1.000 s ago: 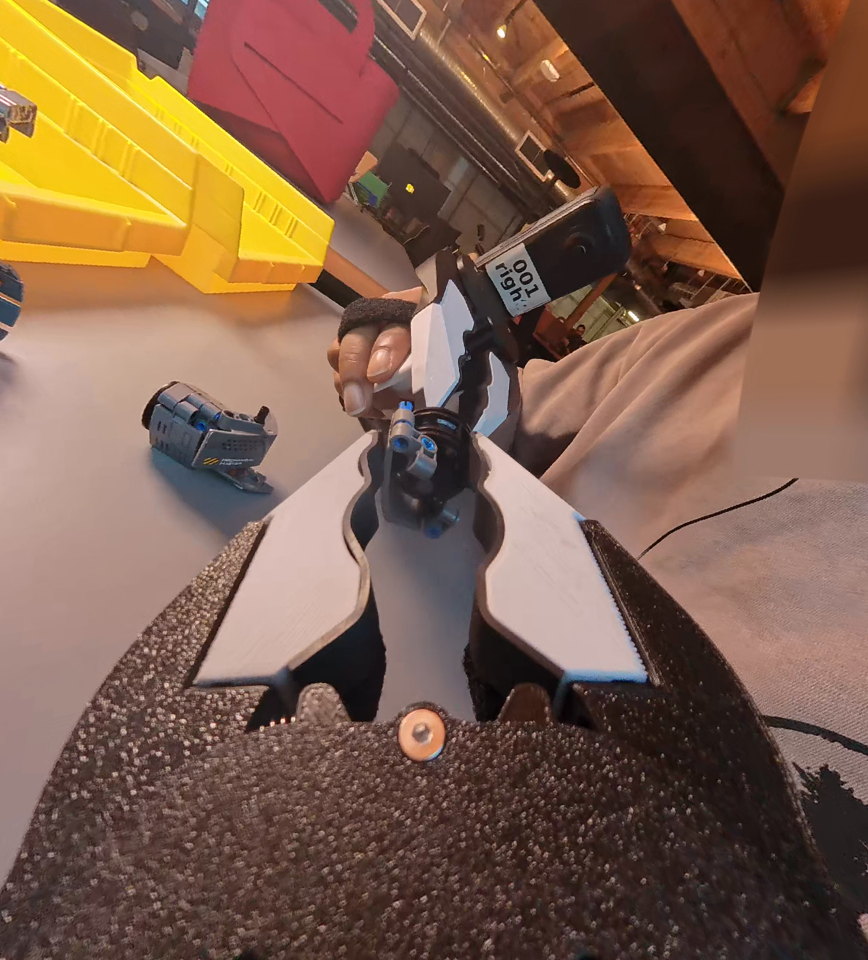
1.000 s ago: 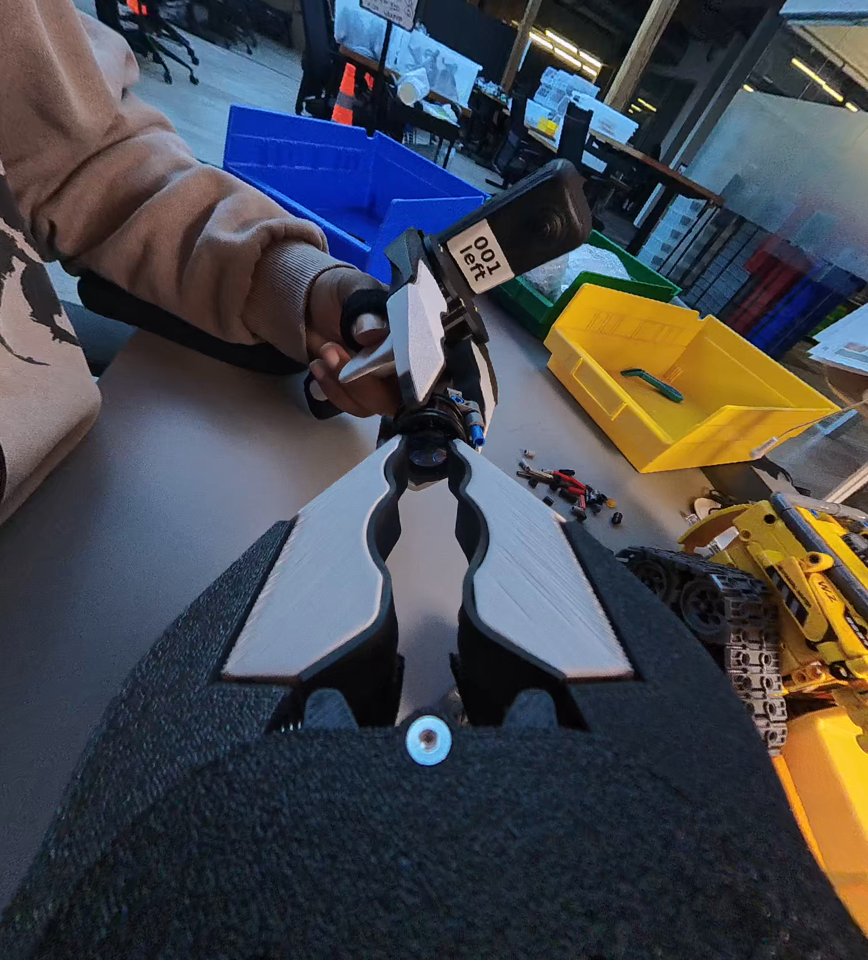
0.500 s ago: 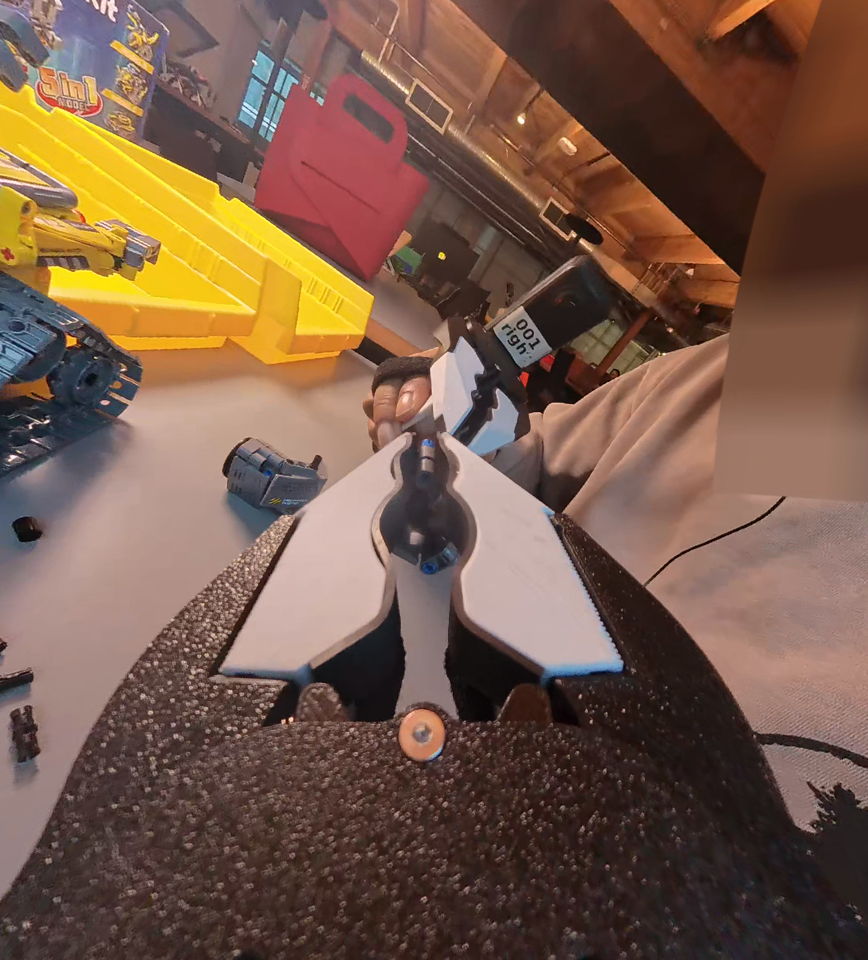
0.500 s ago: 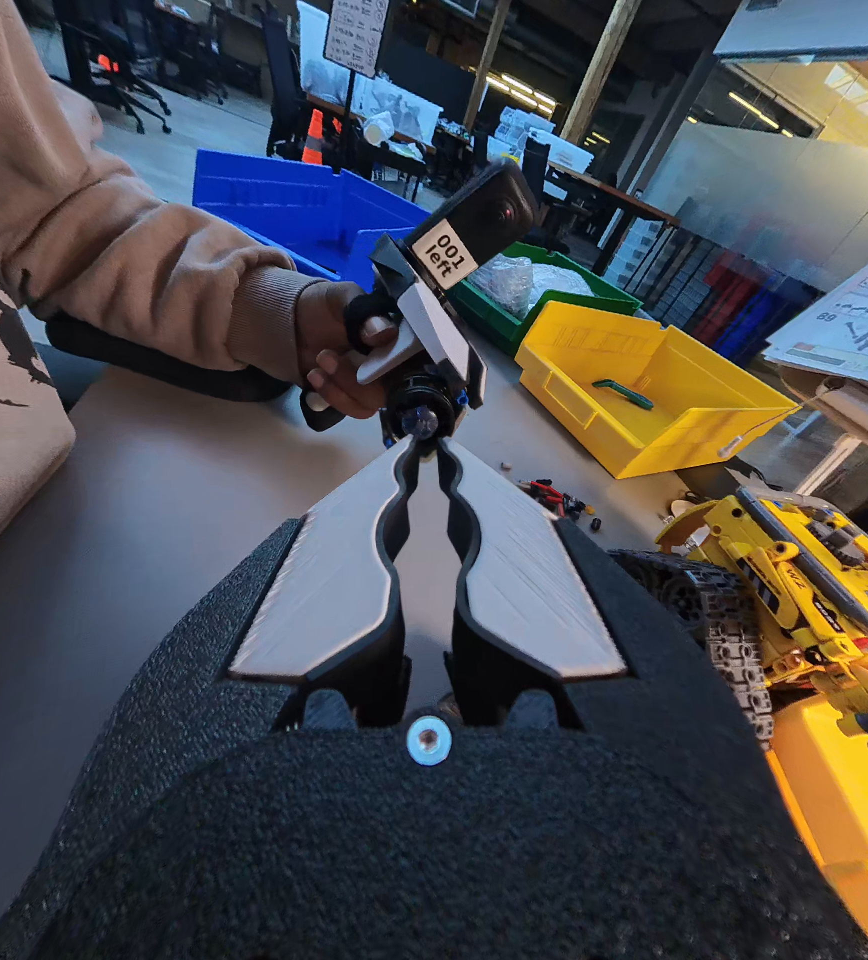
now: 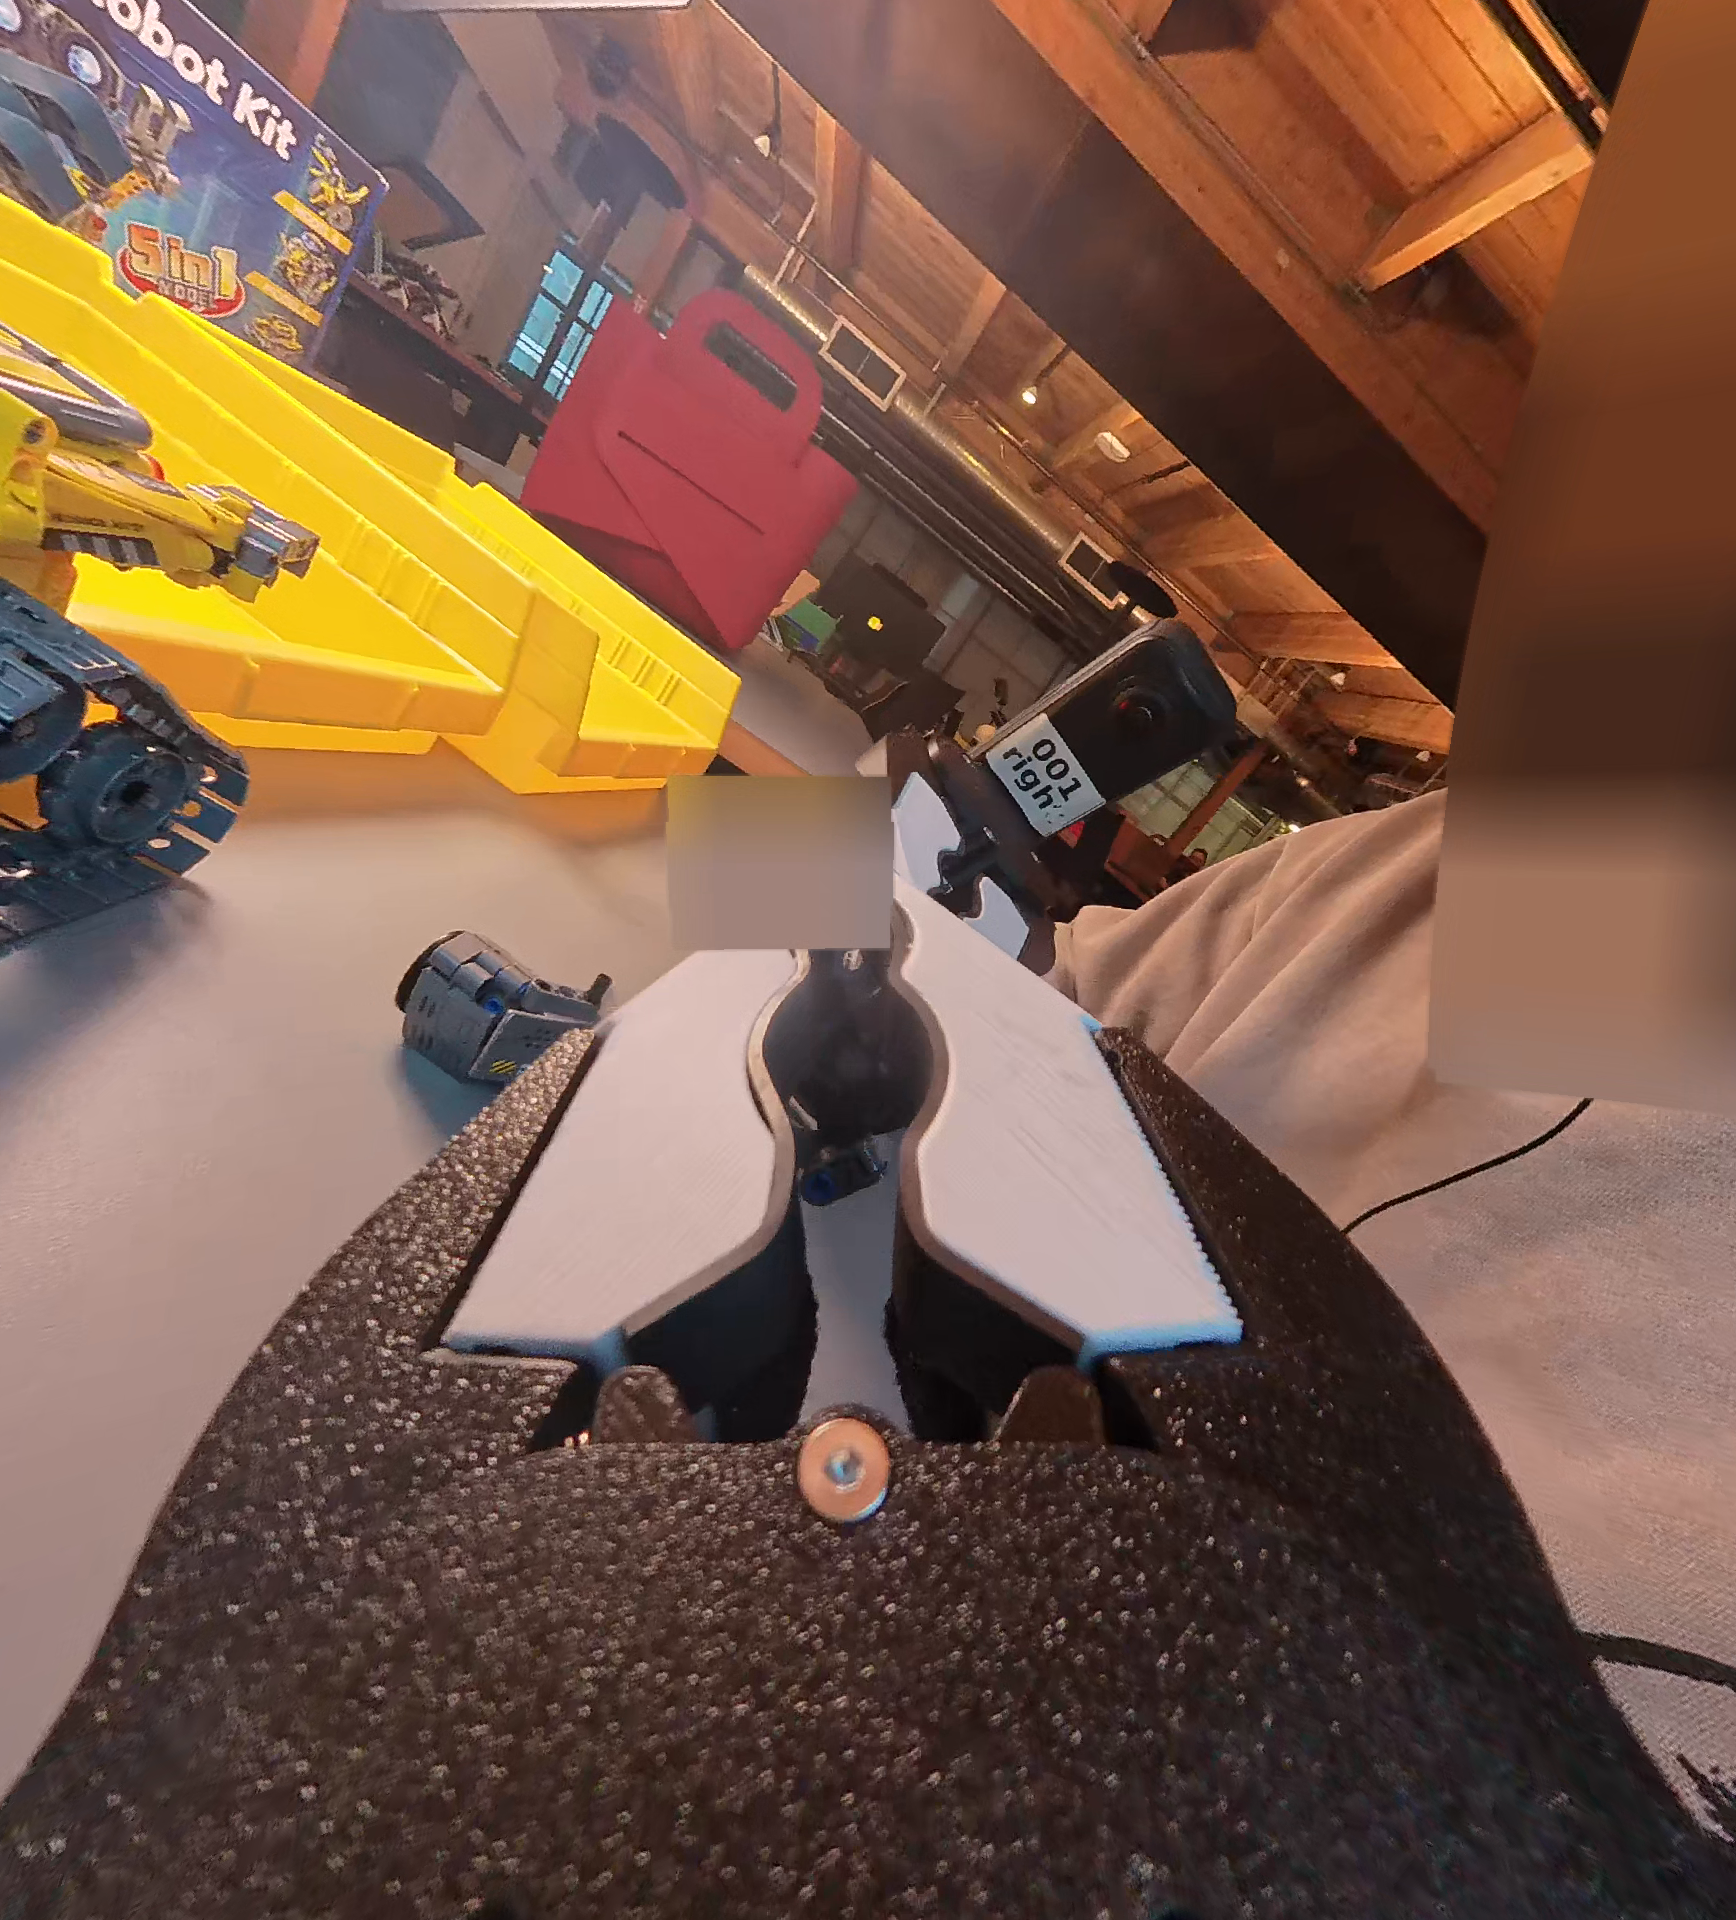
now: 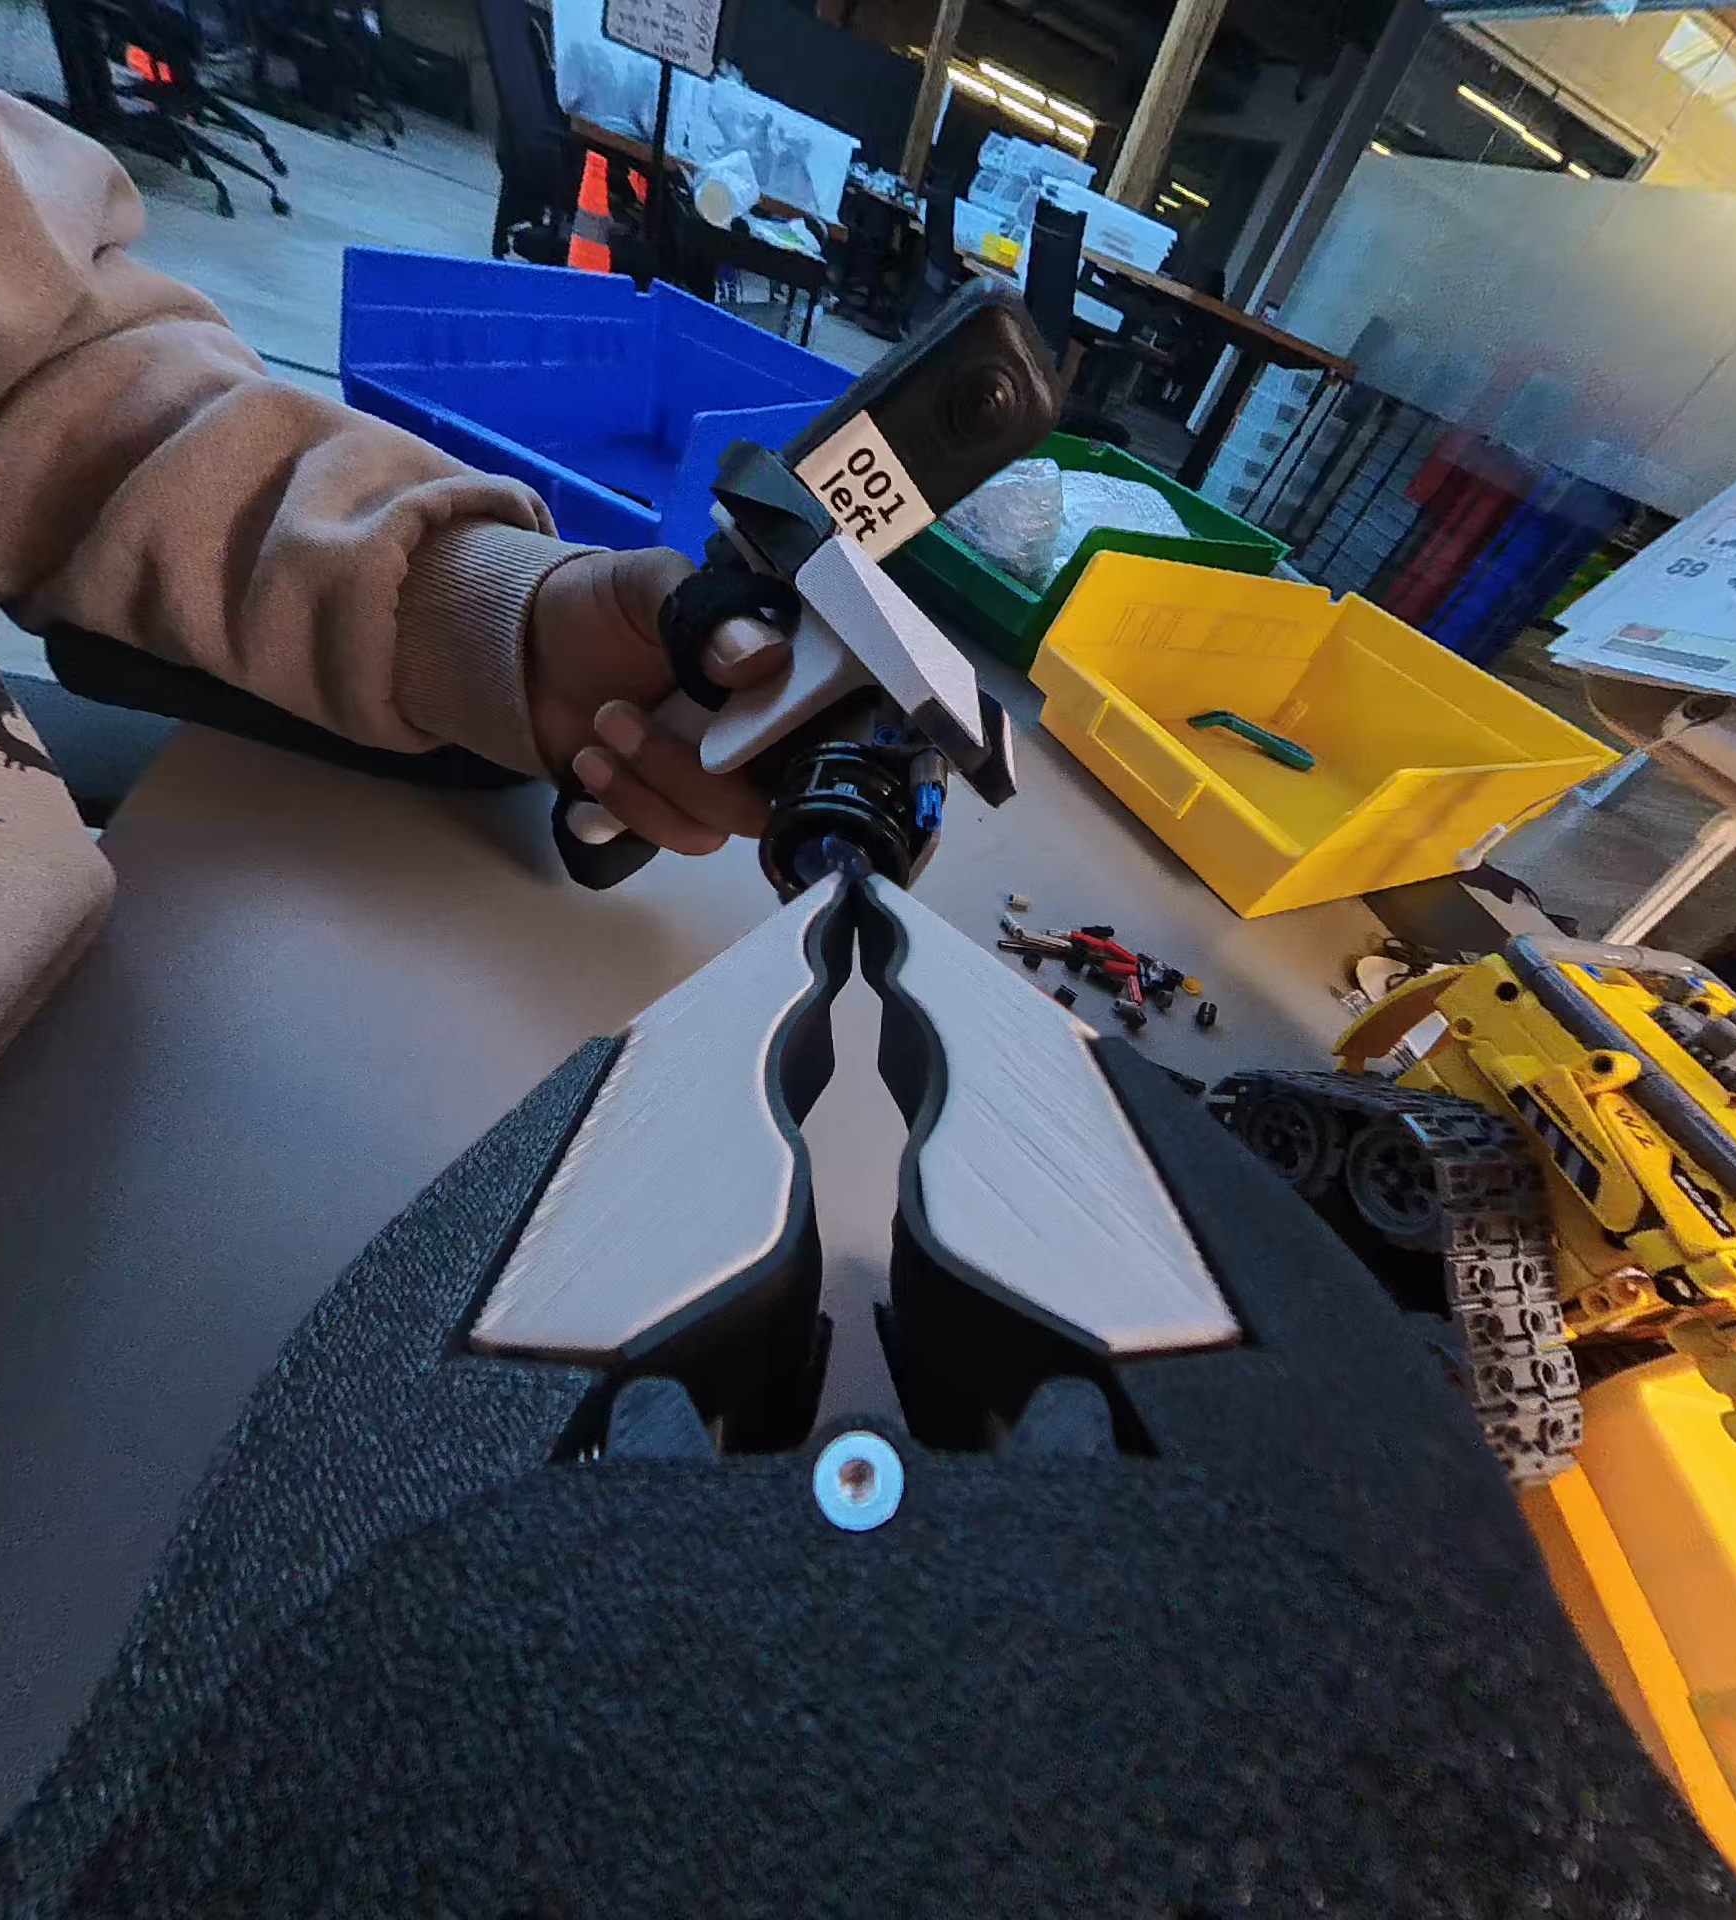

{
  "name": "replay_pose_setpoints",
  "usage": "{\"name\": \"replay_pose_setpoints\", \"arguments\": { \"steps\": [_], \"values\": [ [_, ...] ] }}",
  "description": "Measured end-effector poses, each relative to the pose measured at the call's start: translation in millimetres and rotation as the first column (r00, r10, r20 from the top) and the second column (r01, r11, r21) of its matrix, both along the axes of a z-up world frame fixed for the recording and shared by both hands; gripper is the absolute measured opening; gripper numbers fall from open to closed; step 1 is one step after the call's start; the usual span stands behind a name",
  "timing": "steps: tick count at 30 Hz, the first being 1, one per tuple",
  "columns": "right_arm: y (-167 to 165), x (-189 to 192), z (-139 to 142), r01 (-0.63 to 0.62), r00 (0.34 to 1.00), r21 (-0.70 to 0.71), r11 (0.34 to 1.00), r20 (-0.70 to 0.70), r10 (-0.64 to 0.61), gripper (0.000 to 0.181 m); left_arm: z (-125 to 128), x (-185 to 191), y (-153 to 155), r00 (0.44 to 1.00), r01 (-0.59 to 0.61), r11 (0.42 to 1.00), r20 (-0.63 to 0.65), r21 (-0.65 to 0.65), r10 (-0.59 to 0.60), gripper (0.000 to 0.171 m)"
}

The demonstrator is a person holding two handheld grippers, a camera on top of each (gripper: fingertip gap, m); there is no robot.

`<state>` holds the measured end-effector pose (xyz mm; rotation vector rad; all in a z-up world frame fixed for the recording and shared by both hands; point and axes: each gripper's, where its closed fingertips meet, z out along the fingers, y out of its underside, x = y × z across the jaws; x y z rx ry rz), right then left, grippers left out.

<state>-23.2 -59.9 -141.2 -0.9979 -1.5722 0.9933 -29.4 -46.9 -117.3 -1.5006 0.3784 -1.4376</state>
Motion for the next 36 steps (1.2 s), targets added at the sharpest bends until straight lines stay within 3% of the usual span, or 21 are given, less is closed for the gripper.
{"name": "replay_pose_setpoints", "arguments": {
  "steps": [2, 5, 6, 8, 13, 16, 19, 21, 25, 29, 36],
  "values": [
    [6, 2, 2, 0.02, 1.0, -0.046, 0.999, -0.006, -0.02, 0.0, -2, -3, 3, 1.0, -0.021, 1.0, -0.01, -0.008, 0.021, 0.002],
    [4, -4, -2, 0.019, 0.999, -0.192, 0.981, 0.046, -0.01, 0.047, -4, -6, 7, 0.998, -0.055, 0.998, -0.016, -0.015, 0.055, 0.002],
    [4, -8, -4, 0.031, 0.998, -0.231, 0.972, 0.055, -0.019, 0.05, -3, -5, 8, 0.998, -0.061, 0.998, -0.017, -0.012, 0.061, 0.002],
    [2, -15, -7, 0.058, 0.997, -0.271, 0.961, 0.058, -0.044, 0.035, -3, 1, 8, 0.998, -0.059, 0.998, -0.015, -0.009, 0.059, 0.003],
    [6, -12, -5, 0.041, 0.998, -0.313, 0.949, 0.056, -0.025, 0.033, -6, -2, 11, 0.995, -0.092, 0.996, -0.046, 0.005, 0.092, 0.004],
    [13, -4, 3, 0.027, 1.0, -0.31, 0.95, 0.007, -0.027, 0.033, 0, -12, 7, 0.995, -0.091, 0.995, -0.041, 0.044, 0.093, 0.027],
    [7, -1, 13, -0.02, 0.999, -0.318, 0.948, -0.041, 0.008, 0.033, -6, -7, 1, 0.994, -0.042, 0.997, -0.1, 0.067, 0.049, 0.034],
    [2, -1, 13, -0.032, 0.998, -0.298, 0.954, -0.054, 0.017, 0.033, -2, 3, -7, 0.996, 0.026, 0.996, -0.084, 0.086, -0.018, 0.024],
    [1, 0, 15, -0.051, 0.997, -0.308, 0.95, -0.066, 0.032, 0.033, -2, 5, -9, 0.992, 0.033, 0.994, -0.126, 0.102, -0.02, 0.021],
    [6, -2, 11, -0.016, 0.999, -0.287, 0.958, -0.038, 0.005, 0.033, -5, 2, -4, 0.977, -0.026, 0.99, -0.207, 0.136, 0.054, 0.019],
    [6, 1, 16, -0.039, 0.999, -0.304, 0.952, -0.038, 0.029, 0.03, -2, -1, -4, 0.964, -0.041, 0.985, -0.253, 0.167, 0.083, 0.018]
  ]
}}
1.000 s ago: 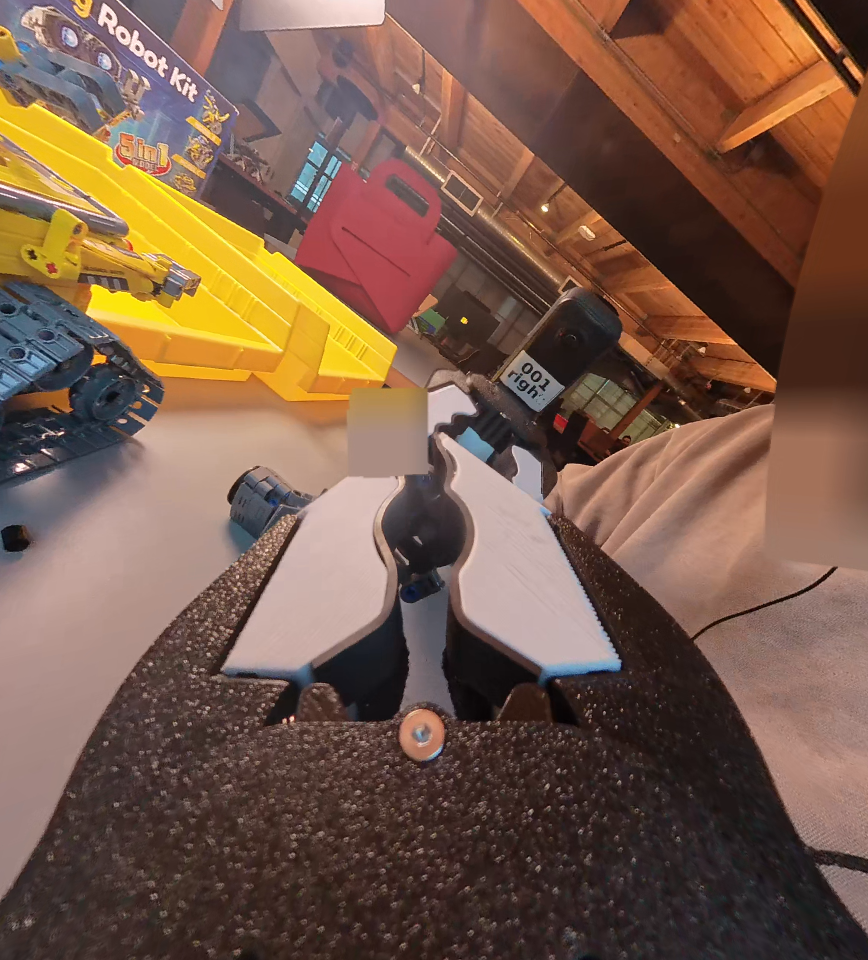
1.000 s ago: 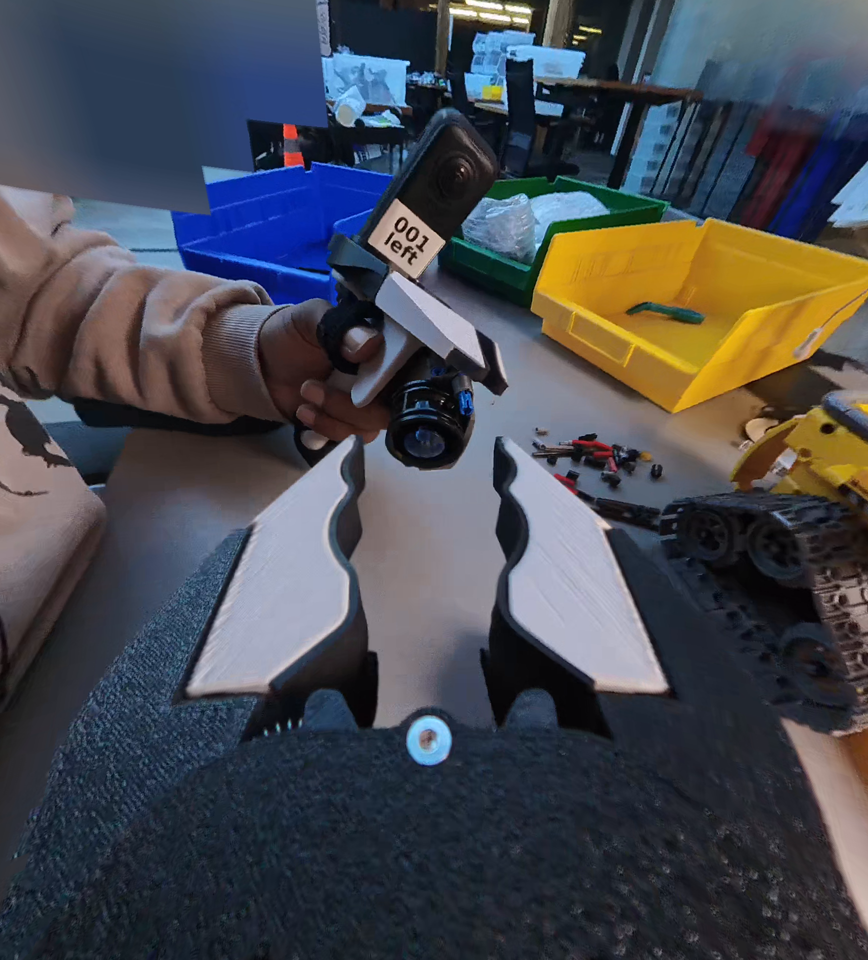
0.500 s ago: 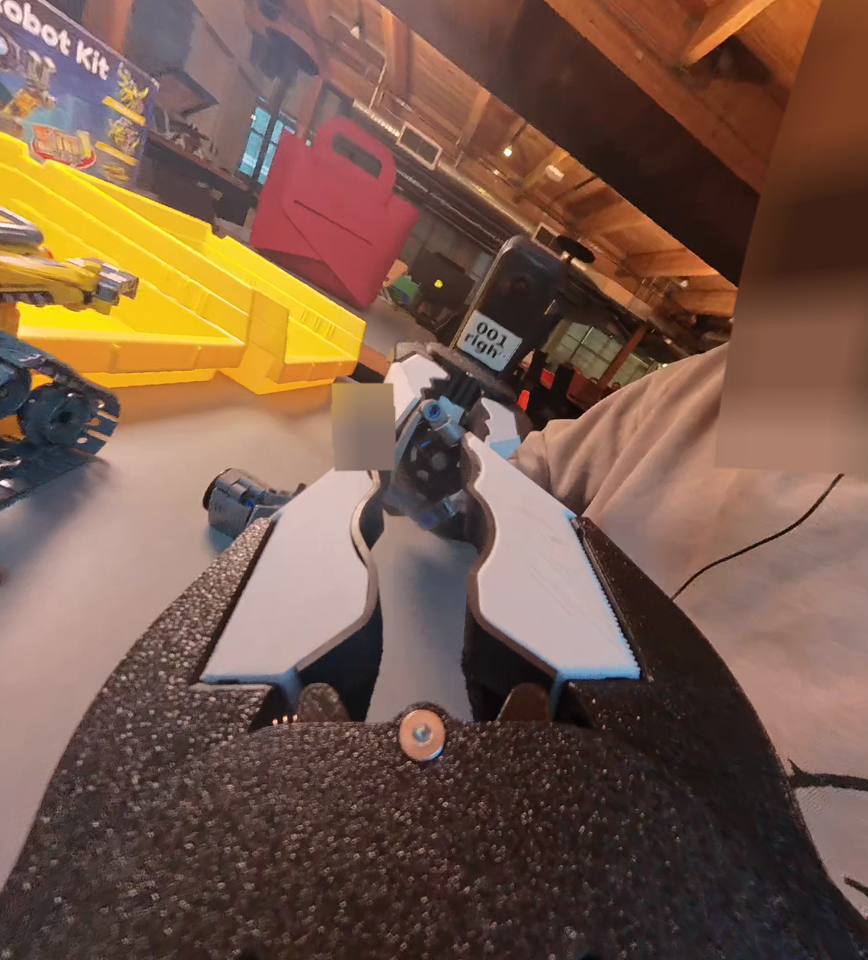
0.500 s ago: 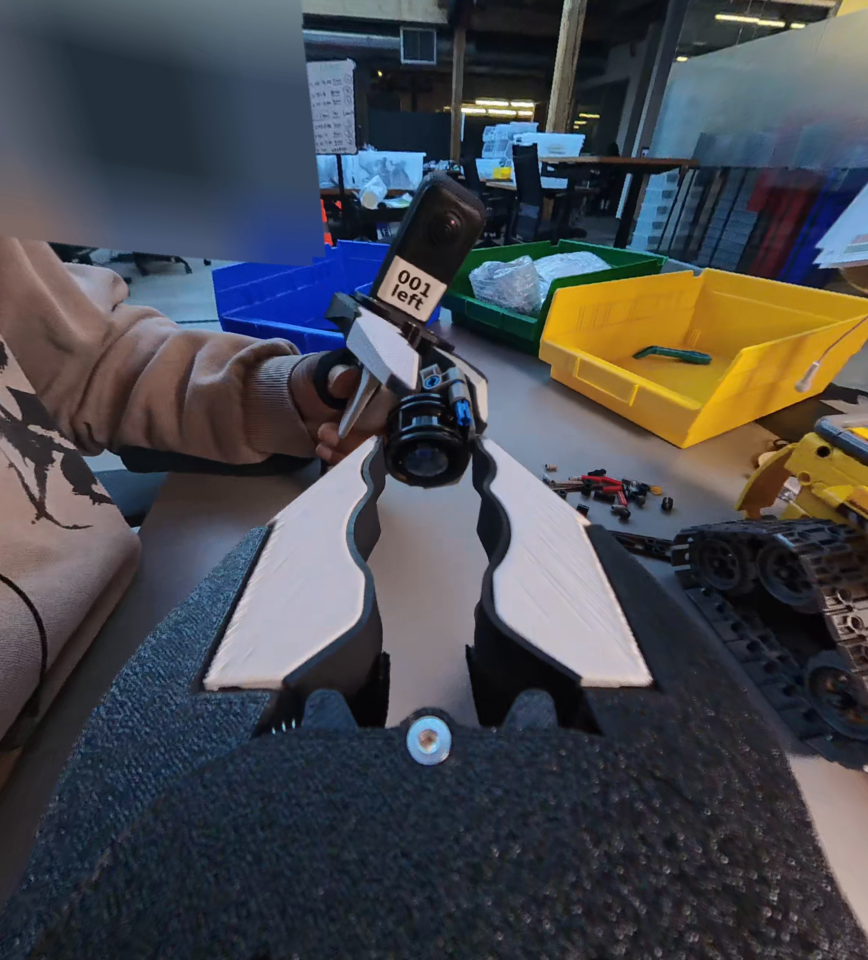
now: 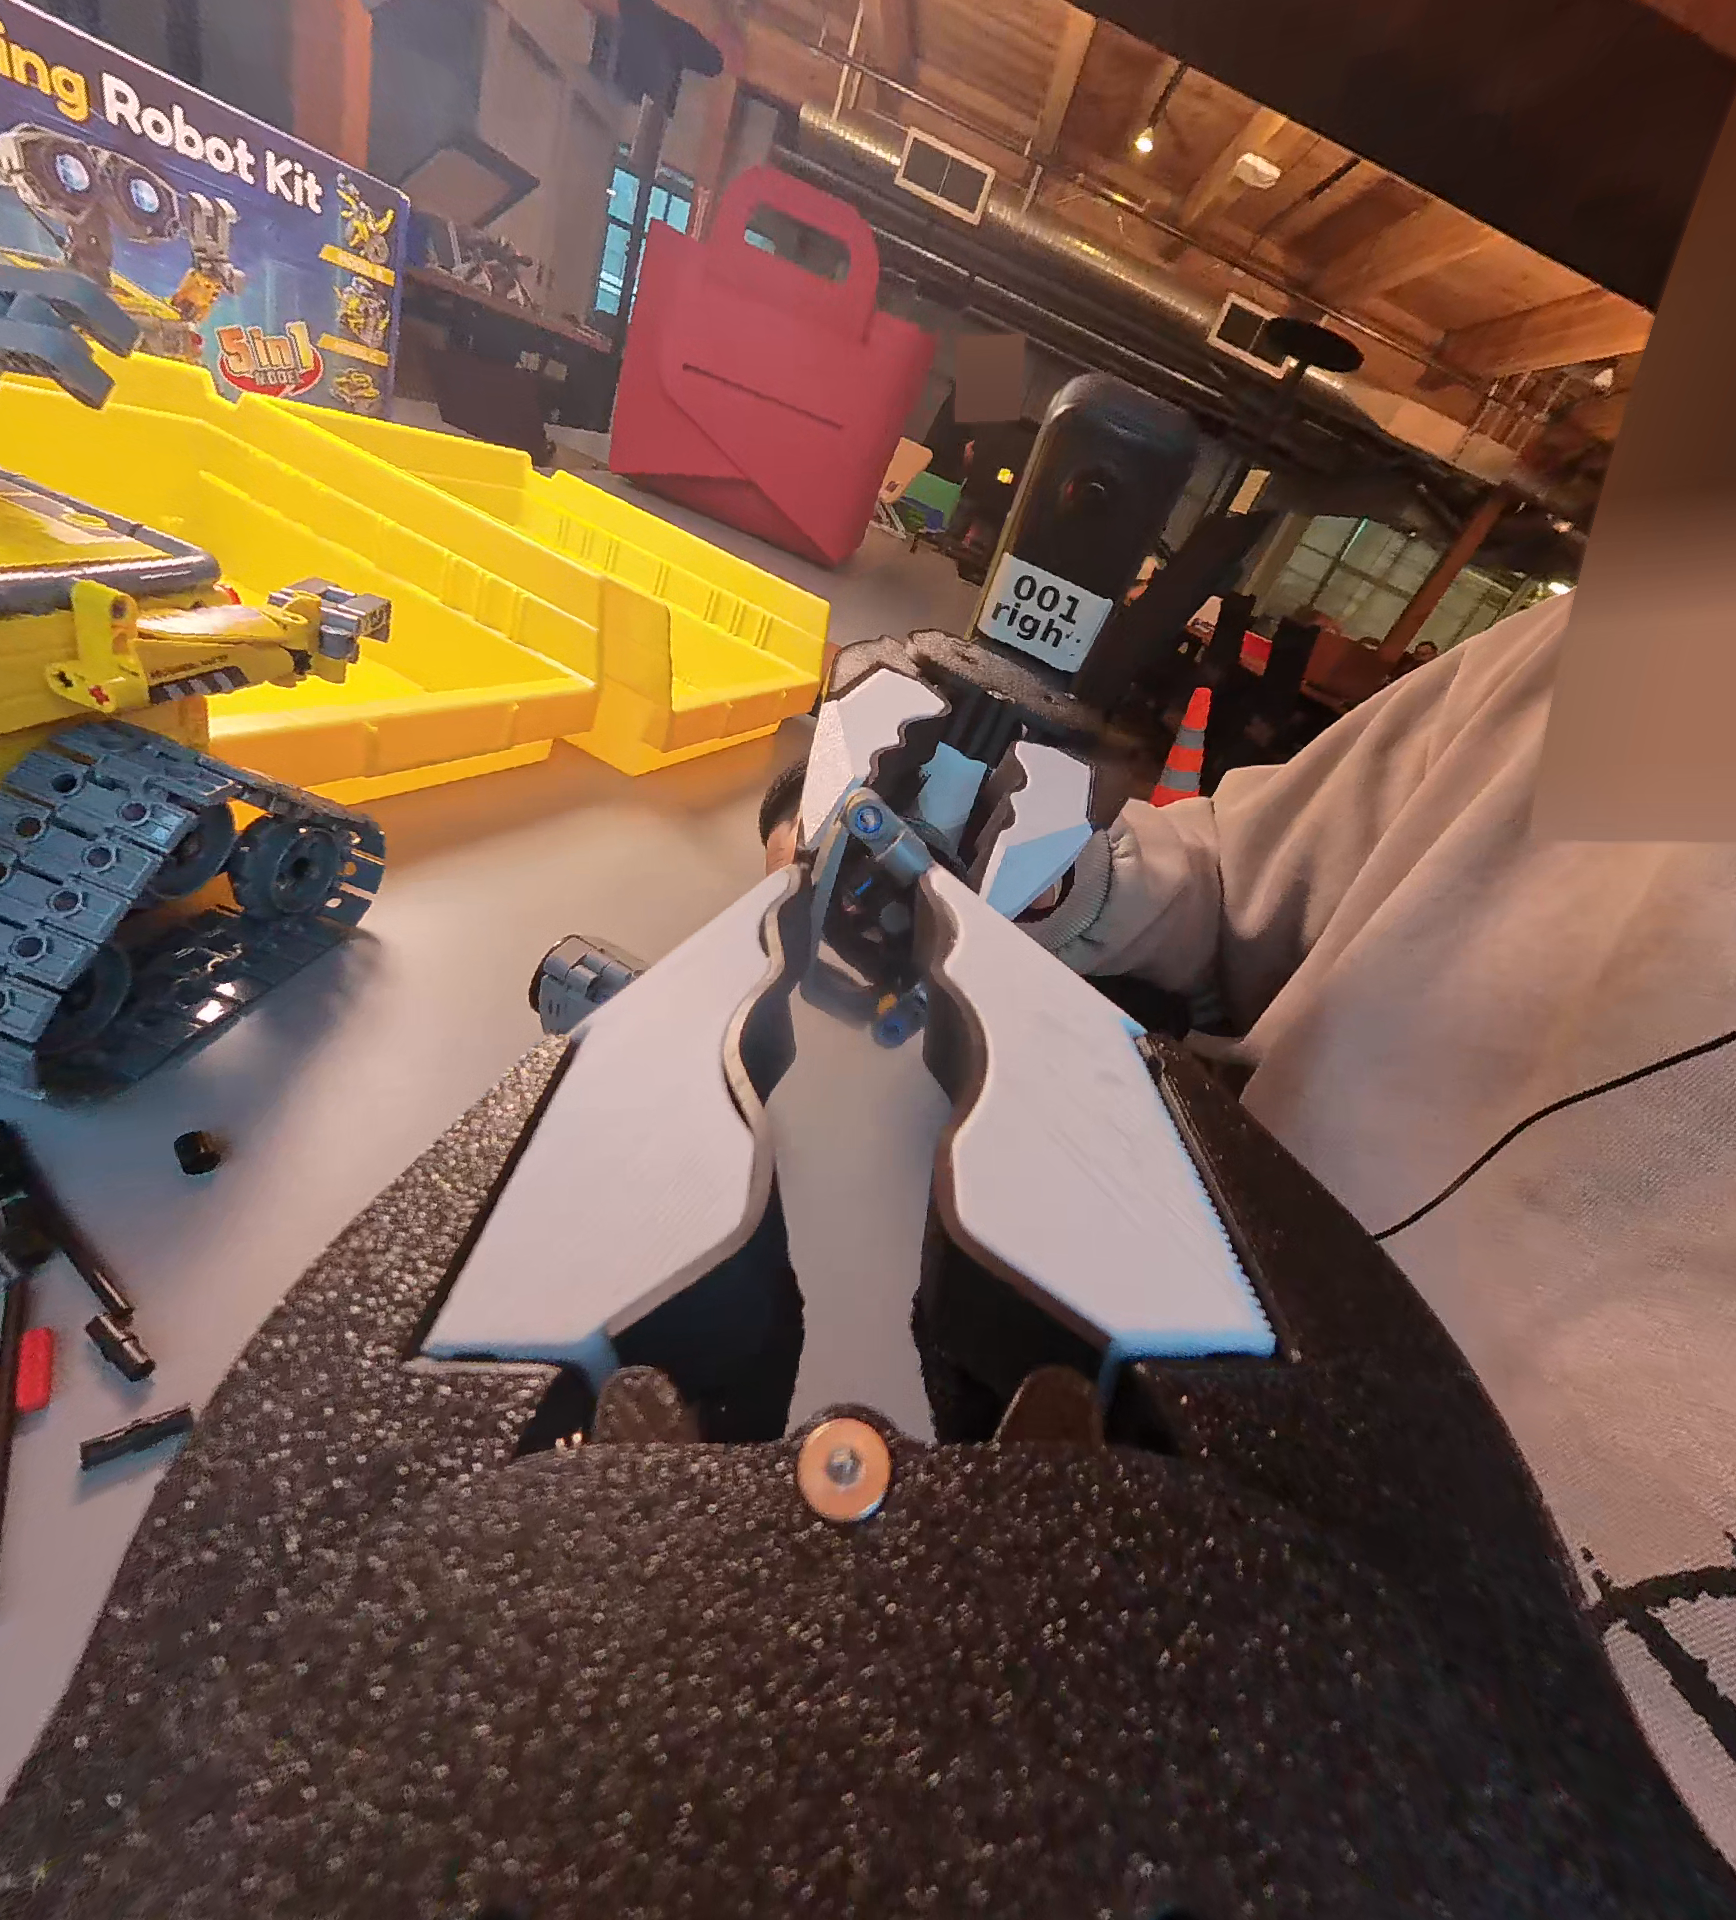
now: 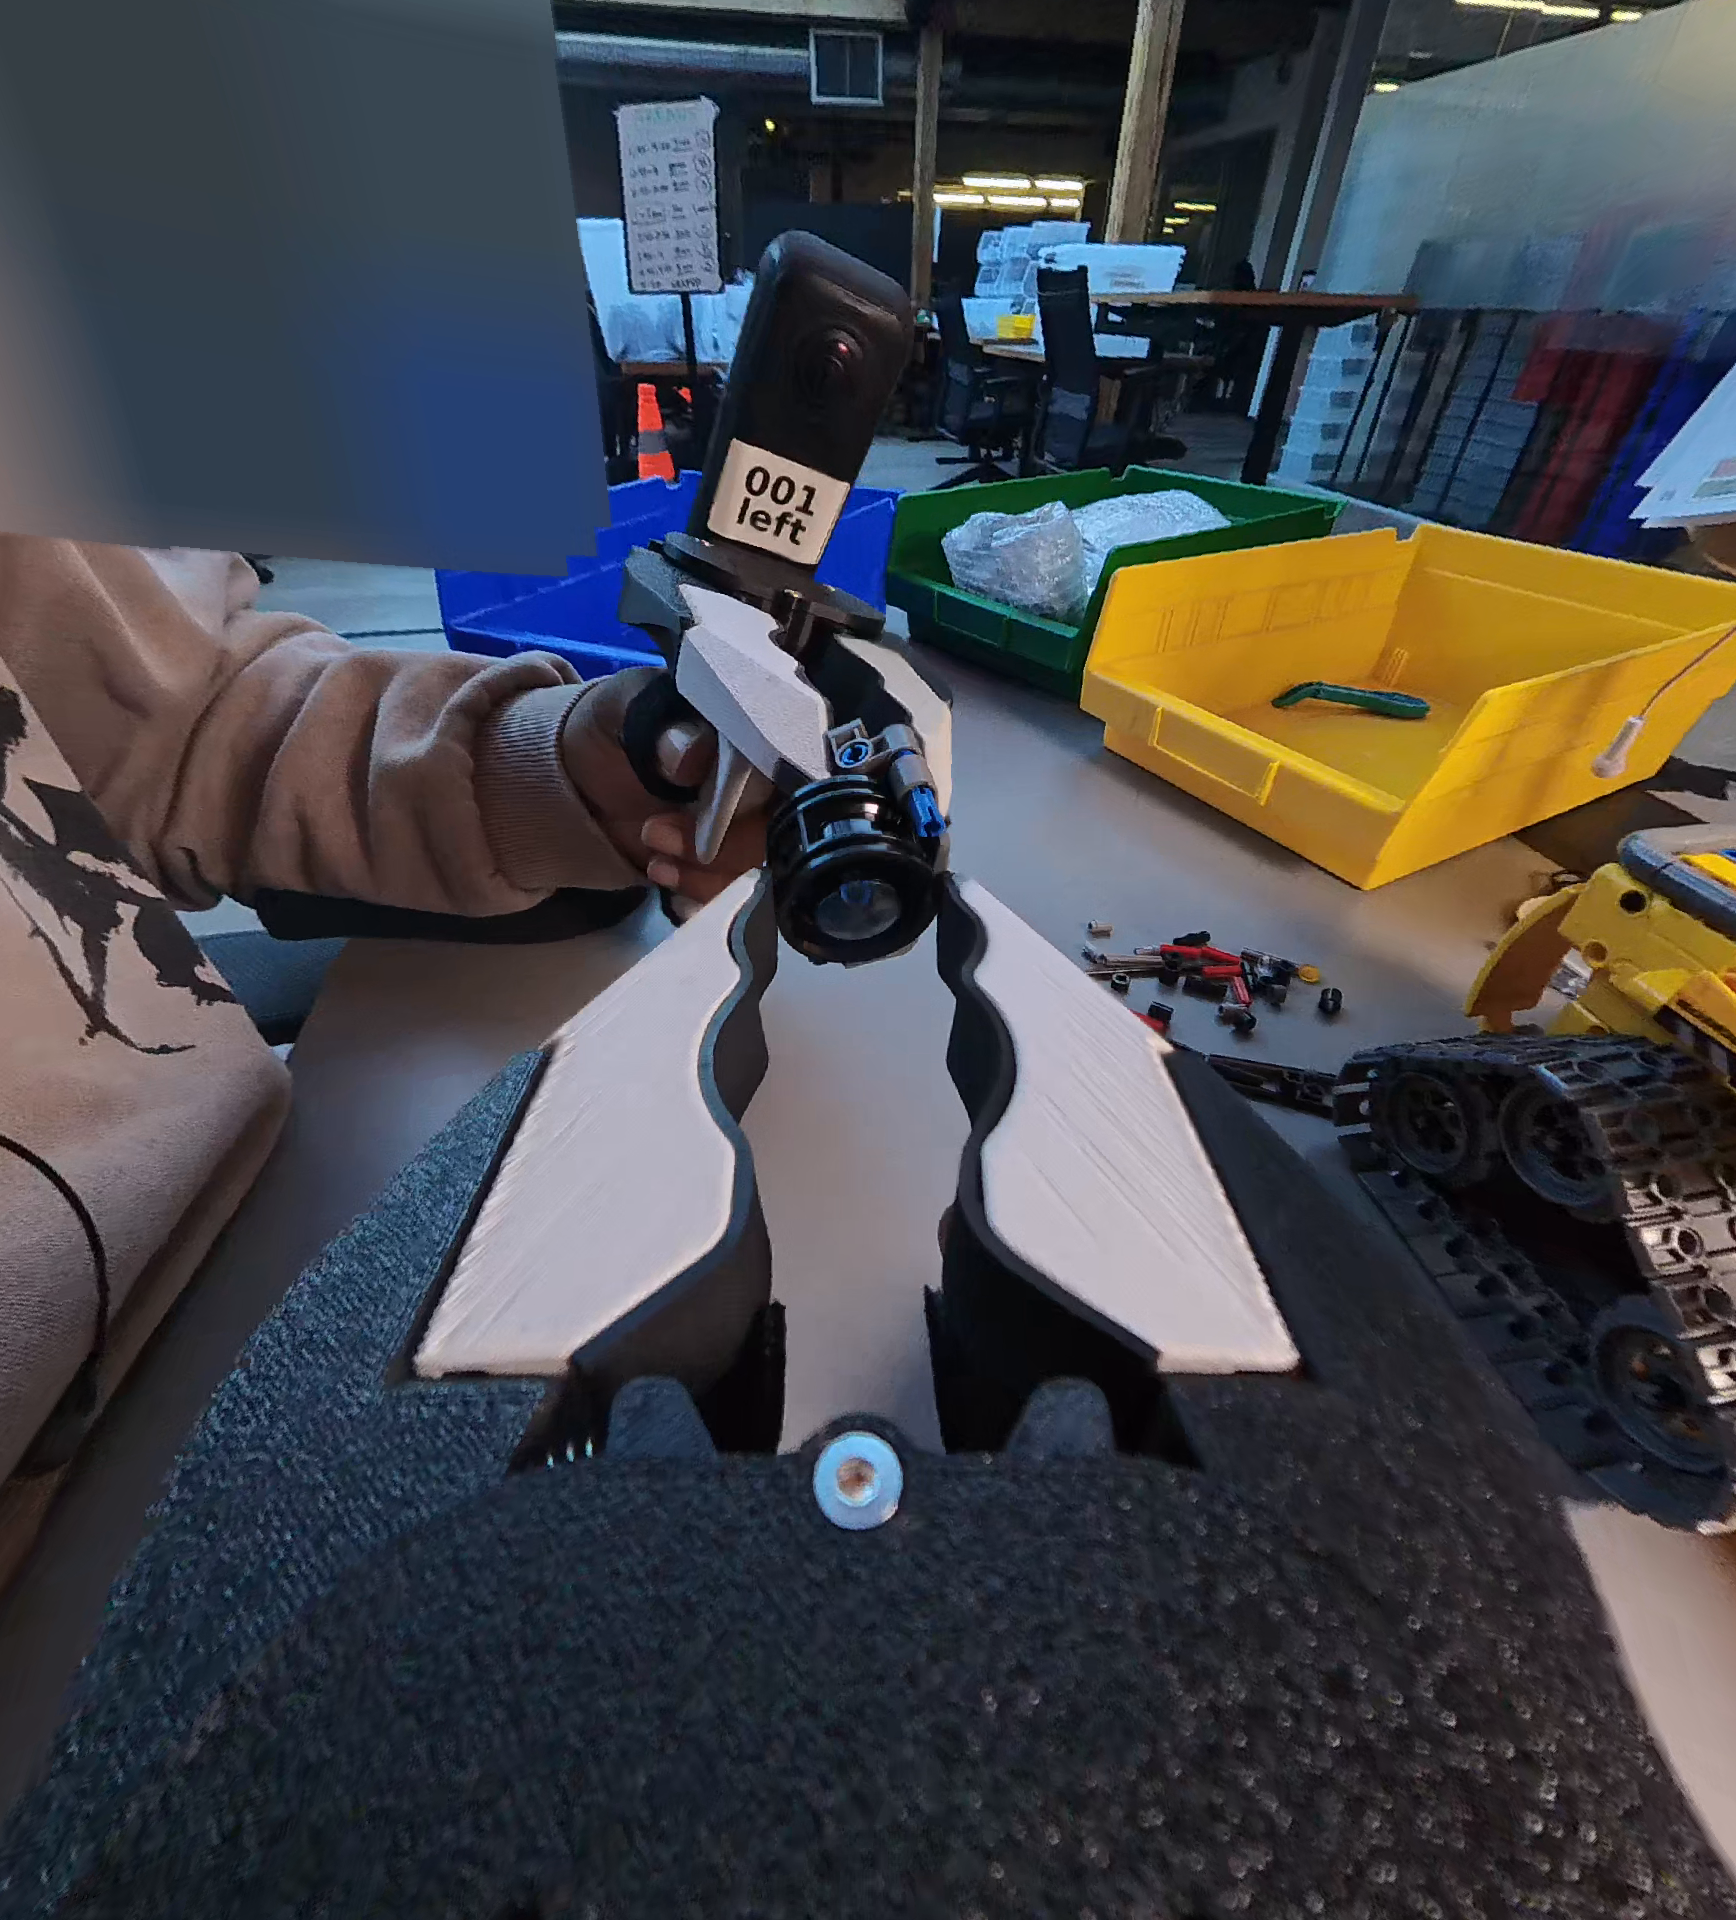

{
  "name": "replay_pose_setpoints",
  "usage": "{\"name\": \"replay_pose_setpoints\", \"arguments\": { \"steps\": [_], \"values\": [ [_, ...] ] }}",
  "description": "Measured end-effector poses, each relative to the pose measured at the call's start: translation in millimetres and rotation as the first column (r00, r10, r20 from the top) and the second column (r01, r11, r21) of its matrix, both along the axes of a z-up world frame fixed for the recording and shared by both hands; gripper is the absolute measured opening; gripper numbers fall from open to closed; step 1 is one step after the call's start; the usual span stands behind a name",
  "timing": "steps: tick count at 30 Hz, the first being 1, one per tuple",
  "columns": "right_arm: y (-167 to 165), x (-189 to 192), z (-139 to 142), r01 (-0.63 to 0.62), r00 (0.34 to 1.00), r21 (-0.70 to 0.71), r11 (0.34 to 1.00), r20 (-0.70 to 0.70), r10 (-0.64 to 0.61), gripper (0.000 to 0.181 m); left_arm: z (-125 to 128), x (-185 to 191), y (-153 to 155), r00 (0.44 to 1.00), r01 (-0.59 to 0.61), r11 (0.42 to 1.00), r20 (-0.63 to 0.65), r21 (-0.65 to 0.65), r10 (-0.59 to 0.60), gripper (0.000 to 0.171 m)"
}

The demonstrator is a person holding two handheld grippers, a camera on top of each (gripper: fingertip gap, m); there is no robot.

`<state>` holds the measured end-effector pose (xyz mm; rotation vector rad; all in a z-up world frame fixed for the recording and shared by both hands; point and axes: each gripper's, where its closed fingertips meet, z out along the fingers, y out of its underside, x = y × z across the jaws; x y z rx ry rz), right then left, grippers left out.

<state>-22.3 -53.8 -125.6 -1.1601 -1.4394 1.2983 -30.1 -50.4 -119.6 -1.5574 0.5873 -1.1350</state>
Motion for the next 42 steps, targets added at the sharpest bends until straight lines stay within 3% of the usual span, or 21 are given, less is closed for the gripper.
{"name": "replay_pose_setpoints", "arguments": {
  "steps": [6, 18, 19, 21, 22, 24, 28, 31, 34, 36, 39, 42],
  "values": [
    [-4, 7, 2, -0.091, 0.996, -0.069, 0.993, -0.005, 0.091, 0.029, -1, 4, -6, 0.998, 0.038, 0.999, -0.049, 0.001, -0.038, 0.016],
    [-1, 17, -2, -0.141, 0.99, -0.049, 0.989, 0.023, 0.142, 0.029, -10, 8, -6, 0.994, 0.04, 0.999, -0.1, -0.01, -0.041, 0.011],
    [8, 20, -3, -0.111, 0.993, -0.041, 0.993, 0.024, 0.112, 0.03, -9, 6, -8, 0.994, 0.048, 0.999, -0.095, -0.002, -0.048, 0.0],
    [36, 43, 8, -0.059, 0.998, -0.104, 0.993, -0.034, 0.056, 0.028, 21, -56, 6, 0.986, -0.11, 0.994, 0.123, -0.018, 0.111, 0.0],
    [29, 42, -3, -0.064, 0.998, -0.049, 0.997, 0.008, 0.064, 0.03, 17, -72, 7, 0.984, -0.161, 0.987, 0.078, -0.007, 0.161, 0.0],
    [-1, 27, -16, -0.136, 0.99, -0.036, 0.99, 0.034, 0.137, 0.03, -8, -44, 4, 0.992, -0.101, 0.995, -0.071, -0.015, 0.1, 0.0],
    [12, 25, -15, -0.1, 0.994, -0.076, 0.992, 0.045, 0.104, 0.03, -14, -20, 0, 0.996, -0.012, 1.0, -0.088, -0.027, 0.01, 0.002],
    [3, 23, -21, -0.116, 0.99, -0.069, 0.991, 0.07, 0.12, 0.03, -19, -11, -5, 0.992, 0.005, 1.0, -0.123, -0.004, -0.005, 0.023],
    [-1, 20, -19, -0.123, 0.989, -0.063, 0.99, 0.07, 0.127, 0.03, -24, 6, -9, 0.973, 0.016, 0.999, -0.232, 0.052, -0.004, 0.028],
    [-2, 19, -20, -0.119, 0.989, -0.057, 0.991, 0.079, 0.123, 0.03, -29, 11, -10, 0.952, 0.019, 0.995, -0.307, 0.095, 0.011, 0.016],
    [-5, 17, -30, -0.111, 0.984, -0.005, 0.994, 0.136, 0.111, 0.03, -26, 10, -12, 0.951, 0.011, 0.995, -0.309, 0.099, 0.02, 0.005],
    [-4, 14, -35, -0.097, 0.982, 0.022, 0.995, 0.164, 0.092, 0.03, -28, 8, -11, 0.955, 0.0, 0.998, -0.297, 0.063, 0.019, 0.005]
  ]
}}
